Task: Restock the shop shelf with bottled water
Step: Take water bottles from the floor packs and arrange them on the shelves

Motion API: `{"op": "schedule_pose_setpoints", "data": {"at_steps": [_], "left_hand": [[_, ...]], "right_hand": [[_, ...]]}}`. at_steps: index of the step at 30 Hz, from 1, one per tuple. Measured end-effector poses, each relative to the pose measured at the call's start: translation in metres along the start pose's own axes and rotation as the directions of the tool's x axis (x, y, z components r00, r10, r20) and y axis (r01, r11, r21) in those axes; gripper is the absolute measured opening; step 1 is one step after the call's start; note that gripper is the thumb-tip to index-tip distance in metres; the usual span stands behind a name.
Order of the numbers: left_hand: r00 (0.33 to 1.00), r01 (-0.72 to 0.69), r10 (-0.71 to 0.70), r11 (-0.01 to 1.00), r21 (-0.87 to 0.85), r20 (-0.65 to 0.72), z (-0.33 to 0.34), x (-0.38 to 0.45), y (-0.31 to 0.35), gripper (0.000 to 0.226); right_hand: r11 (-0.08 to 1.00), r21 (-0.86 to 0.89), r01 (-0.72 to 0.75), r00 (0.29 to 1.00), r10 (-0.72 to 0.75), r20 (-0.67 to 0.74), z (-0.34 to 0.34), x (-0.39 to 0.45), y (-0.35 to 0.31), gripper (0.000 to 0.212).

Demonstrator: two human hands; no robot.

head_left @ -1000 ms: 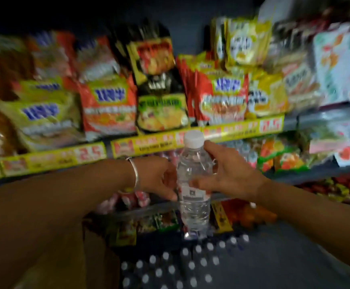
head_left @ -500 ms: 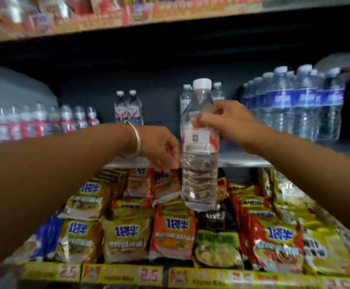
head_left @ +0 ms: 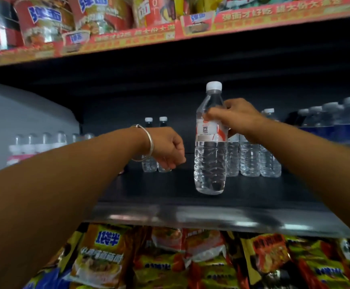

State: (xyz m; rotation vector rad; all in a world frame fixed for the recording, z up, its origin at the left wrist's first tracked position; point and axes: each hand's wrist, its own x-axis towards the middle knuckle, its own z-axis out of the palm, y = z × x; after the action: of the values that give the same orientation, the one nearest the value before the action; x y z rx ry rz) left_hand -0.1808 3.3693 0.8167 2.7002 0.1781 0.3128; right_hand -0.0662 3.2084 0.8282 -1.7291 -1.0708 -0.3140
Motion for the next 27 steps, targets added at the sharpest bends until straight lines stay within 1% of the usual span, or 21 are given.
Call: {"op": "schedule_pose_setpoints", "data": {"at_steps": [5, 8, 12, 15, 18, 20, 23, 25, 27], "left_hand": [[1.0, 0.019, -0.019, 0.999, -0.025, -0.02, 0.013, 0.053, -0.04, 0.006], [0.999, 0.027, -0.028, 0.999, -0.026, -0.044, 0.023, 0.083, -0.057, 0.01], [0.995, 0.075, -0.079, 0.995, -0.065, -0.064, 0.029, 0.12, -0.078, 0.015], [0.989, 0.092, -0.101, 0.992, -0.085, -0.108, 0.031, 0.14, -0.092, 0.018], [0.985, 0.098, -0.101, 0.995, -0.034, -0.14, 0.031, 0.159, -0.101, 0.019], [0.982, 0.107, -0.098, 0.993, 0.047, -0.159, 0.03, 0.168, -0.105, 0.023], [0.979, 0.123, -0.096, 0.982, 0.143, -0.182, 0.029, 0.18, -0.112, 0.035], [0.977, 0.135, -0.102, 0.976, 0.172, -0.189, 0.031, 0.186, -0.115, 0.035], [0.972, 0.143, -0.11, 0.978, 0.152, -0.209, 0.034, 0.191, -0.116, 0.034]], "right_hand": [[0.998, -0.051, -0.039, 0.998, 0.037, -0.052, 0.036, 0.049, 0.032, 0.032], [0.996, -0.075, -0.052, 0.998, 0.048, -0.043, 0.052, 0.075, 0.053, 0.034], [0.99, -0.125, -0.061, 0.998, 0.06, -0.017, 0.07, 0.11, 0.081, 0.04], [0.985, -0.15, -0.081, 0.997, 0.083, 0.006, 0.082, 0.133, 0.093, 0.042], [0.984, -0.154, -0.092, 0.995, 0.095, 0.016, 0.093, 0.151, 0.101, 0.031], [0.987, -0.125, -0.104, 0.994, 0.107, 0.015, 0.1, 0.16, 0.104, 0.029], [0.984, -0.131, -0.123, 0.992, 0.125, 0.007, 0.11, 0.172, 0.108, 0.032], [0.981, -0.131, -0.145, 0.989, 0.146, 0.0, 0.114, 0.178, 0.11, 0.035], [0.975, -0.145, -0.169, 0.985, 0.17, -0.007, 0.116, 0.181, 0.111, 0.039]]}}
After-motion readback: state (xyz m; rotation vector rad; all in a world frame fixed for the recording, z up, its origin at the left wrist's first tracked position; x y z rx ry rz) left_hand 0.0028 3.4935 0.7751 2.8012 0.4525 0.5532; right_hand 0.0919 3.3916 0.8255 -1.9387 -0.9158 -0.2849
